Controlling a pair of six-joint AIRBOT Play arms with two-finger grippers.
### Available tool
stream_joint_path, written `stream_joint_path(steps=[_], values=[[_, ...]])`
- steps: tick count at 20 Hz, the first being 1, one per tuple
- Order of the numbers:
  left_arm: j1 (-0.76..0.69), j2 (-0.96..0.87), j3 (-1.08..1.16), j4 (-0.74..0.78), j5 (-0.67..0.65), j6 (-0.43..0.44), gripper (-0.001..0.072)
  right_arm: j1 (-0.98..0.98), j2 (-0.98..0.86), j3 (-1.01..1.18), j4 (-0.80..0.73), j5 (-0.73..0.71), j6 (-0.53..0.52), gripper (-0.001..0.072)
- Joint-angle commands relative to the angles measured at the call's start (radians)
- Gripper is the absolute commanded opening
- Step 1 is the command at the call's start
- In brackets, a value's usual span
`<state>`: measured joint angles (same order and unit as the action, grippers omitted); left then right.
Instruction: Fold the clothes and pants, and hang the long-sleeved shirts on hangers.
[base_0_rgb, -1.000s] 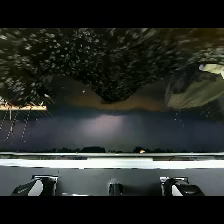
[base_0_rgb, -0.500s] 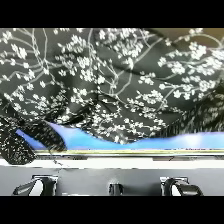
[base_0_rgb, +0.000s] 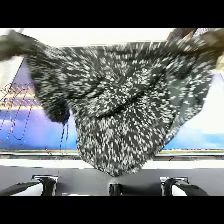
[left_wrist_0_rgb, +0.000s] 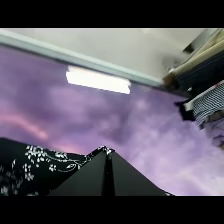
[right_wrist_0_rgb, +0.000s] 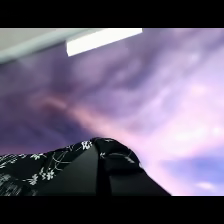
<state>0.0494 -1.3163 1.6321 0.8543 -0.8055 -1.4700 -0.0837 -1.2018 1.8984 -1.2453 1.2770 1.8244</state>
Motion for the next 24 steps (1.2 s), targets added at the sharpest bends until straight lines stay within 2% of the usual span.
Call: stream_joint_path(steps=[1, 4, 7, 8, 9, 11, 12, 14, 16, 18, 21, 24], values=[[-0.119, -0.284, 0.011, 0.028, 0.21, -0.027, 0.0017, 0.0, -0.218, 0.001, 0.014, 0.026, -0.01, 0.0027], [-0.175, -0.448, 0.027, 0.027, 0.187, -0.042, 0.0017, 0.0, -0.366, 0.0, 0.032, 0.032, -0.006, 0.0027], [-0.209, -0.528, 0.027, 0.027, 0.084, -0.14, 0.0019, 0.0, -0.48, 0.0, 0.092, 0.033, 0.005, 0.0027], [-0.214, -0.536, 0.027, 0.025, 0.055, -0.163, 0.0041, 0.0, -0.502, 0.0, 0.109, 0.034, 0.005, 0.0027], [-0.213, -0.535, 0.027, 0.024, 0.033, -0.186, 0.017, 0.0, -0.515, 0.0, 0.121, 0.035, 0.005, 0.0027], [-0.187, -0.512, 0.04, 0.016, -0.032, -0.219, 0.0561, 0.0, -0.51, 0.0, 0.122, 0.043, -0.001, 0.0027], [-0.166, -0.491, 0.053, 0.016, -0.074, -0.219, 0.0668, 0.0, -0.5, 0.0, 0.122, 0.057, -0.007, 0.0027], [-0.11, -0.418, 0.056, 0.045, -0.163, -0.214, 0.068, 0.0, -0.478, 0.0, 0.114, 0.091, -0.016, 0.0027], [-0.065, -0.34, 0.03, 0.148, -0.271, -0.217, 0.0685, 0.0, -0.459, 0.0, 0.108, 0.126, -0.033, 0.0028], [-0.04, -0.242, -0.111, 0.185, -0.312, -0.215, 0.0684, 0.0, -0.448, 0.0, 0.108, 0.156, -0.039, 0.0028], [-0.06, -0.084, -0.478, 0.101, -0.249, -0.203, 0.0684, 0.0, -0.446, 0.0, 0.108, 0.2, -0.056, 0.0028], [-0.13, -0.011, -0.75, -0.081, -0.127, -0.114, 0.0684, 0.0, -0.446, 0.0, 0.108, 0.211, -0.056, 0.0028]])
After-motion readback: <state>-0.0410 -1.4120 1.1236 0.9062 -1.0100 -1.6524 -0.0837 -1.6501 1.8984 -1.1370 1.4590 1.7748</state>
